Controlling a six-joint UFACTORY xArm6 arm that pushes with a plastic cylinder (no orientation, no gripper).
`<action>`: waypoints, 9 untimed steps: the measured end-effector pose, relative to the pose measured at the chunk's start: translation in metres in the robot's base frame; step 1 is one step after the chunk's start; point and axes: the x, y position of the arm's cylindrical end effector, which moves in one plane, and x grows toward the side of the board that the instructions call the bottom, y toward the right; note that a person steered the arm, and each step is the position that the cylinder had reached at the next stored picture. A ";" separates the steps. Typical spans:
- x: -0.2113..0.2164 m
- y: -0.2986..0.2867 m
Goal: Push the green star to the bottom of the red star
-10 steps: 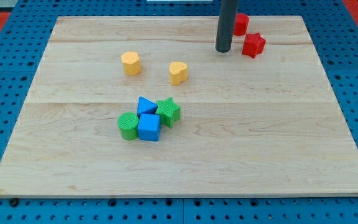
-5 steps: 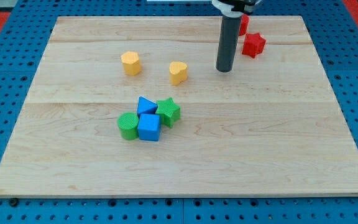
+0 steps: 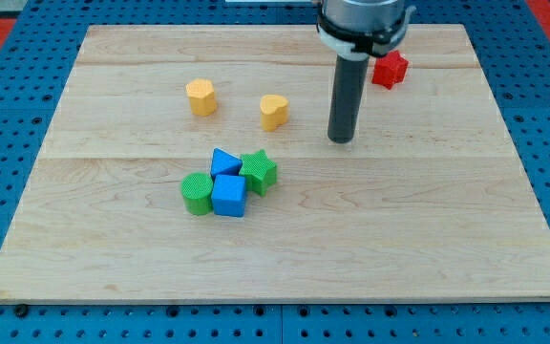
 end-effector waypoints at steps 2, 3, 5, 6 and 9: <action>0.071 -0.002; 0.074 -0.057; 0.066 -0.172; 0.042 -0.161; 0.029 -0.086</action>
